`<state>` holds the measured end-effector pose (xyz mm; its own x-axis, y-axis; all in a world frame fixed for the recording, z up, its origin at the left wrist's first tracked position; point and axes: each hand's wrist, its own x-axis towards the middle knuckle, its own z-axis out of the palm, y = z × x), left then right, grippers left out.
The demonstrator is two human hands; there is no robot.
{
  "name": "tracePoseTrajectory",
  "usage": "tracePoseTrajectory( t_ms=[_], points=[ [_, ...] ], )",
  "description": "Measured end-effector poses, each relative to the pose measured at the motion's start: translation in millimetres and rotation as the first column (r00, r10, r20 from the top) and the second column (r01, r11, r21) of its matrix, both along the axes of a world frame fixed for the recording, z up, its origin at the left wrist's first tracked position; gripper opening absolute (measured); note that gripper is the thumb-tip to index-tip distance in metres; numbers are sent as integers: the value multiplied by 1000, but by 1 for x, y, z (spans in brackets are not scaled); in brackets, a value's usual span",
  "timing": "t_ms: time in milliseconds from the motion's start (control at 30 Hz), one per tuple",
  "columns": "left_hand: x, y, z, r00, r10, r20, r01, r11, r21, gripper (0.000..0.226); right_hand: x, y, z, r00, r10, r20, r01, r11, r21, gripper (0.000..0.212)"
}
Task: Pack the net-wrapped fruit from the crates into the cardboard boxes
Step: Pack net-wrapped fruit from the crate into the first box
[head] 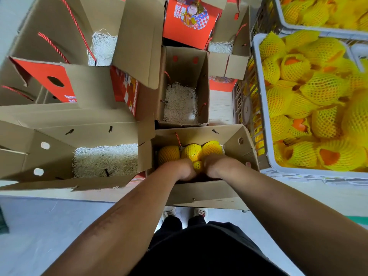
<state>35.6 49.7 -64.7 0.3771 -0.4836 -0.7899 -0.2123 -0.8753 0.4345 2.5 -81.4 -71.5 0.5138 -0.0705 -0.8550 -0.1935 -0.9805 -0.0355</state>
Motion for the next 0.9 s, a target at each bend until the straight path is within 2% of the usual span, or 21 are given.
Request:
tracePoseTrajectory(
  t_ms=[67, 200, 267, 300, 400, 467, 533, 567, 600, 633, 667, 700, 767, 833, 900],
  points=[
    [-1, -3, 1, 1000, 20, 11, -20, 999, -38, 24, 2, 5, -3, 998, -25, 53, 24, 1000, 17, 39],
    [-5, -10, -4, 993, -117, 3, 116, 992, 50, 35, 0, 2, 21, 988, -72, 134, 65, 996, 55, 61],
    [-1, -11, -1, 990, -138, -8, 138, 989, 53, 34, -9, -10, 43, 952, -194, 237, 160, 975, 153, 71],
    [2, -11, 1, 990, -139, -5, 139, 989, 53, 33, -15, -18, 55, 911, -256, 322, 197, 959, 204, 69],
    [9, -9, 5, 988, -147, 43, 144, 987, 70, 39, -31, -46, 90, 716, -424, 555, 231, 894, 385, 47],
    [11, -15, 14, 988, -111, 105, 108, 993, 39, 35, -41, -67, 107, 504, -579, 642, 219, 804, 553, 26],
    [8, -29, 24, 993, 90, 77, -75, 981, -178, 15, -48, -96, 116, 250, -622, 742, 196, 783, 591, 17],
    [4, -38, 30, 982, 185, 30, -168, 939, -301, 17, -50, -113, 117, 154, -587, 795, 206, 806, 555, 16],
    [1, -47, 35, 968, 251, -2, -230, 883, -408, 23, -50, -132, 117, 102, -528, 843, 235, 837, 495, 18],
    [-2, -55, 40, 956, 294, -22, -267, 832, -487, 25, -50, -151, 116, 104, -448, 888, 283, 869, 406, 22],
    [-5, -62, 44, 948, 316, -39, -286, 791, -541, 22, -49, -170, 113, 168, -355, 920, 338, 897, 284, 29],
    [-8, -67, 47, 940, 333, -70, -312, 763, -566, 18, -48, -187, 110, 270, -262, 927, 384, 912, 145, 38],
    [-12, -75, 52, 918, 369, -146, -381, 717, -584, 14, -41, -210, 107, 419, -145, 896, 432, 900, -56, 61],
    [-13, -80, 53, 905, 381, -191, -416, 692, -591, 15, -32, -228, 106, 461, -137, 876, 488, 864, -122, 80],
    [-15, -83, 54, 894, 396, -211, -439, 675, -593, 16, -21, -244, 108, 520, -173, 836, 526, 837, -154, 86]
  ],
)
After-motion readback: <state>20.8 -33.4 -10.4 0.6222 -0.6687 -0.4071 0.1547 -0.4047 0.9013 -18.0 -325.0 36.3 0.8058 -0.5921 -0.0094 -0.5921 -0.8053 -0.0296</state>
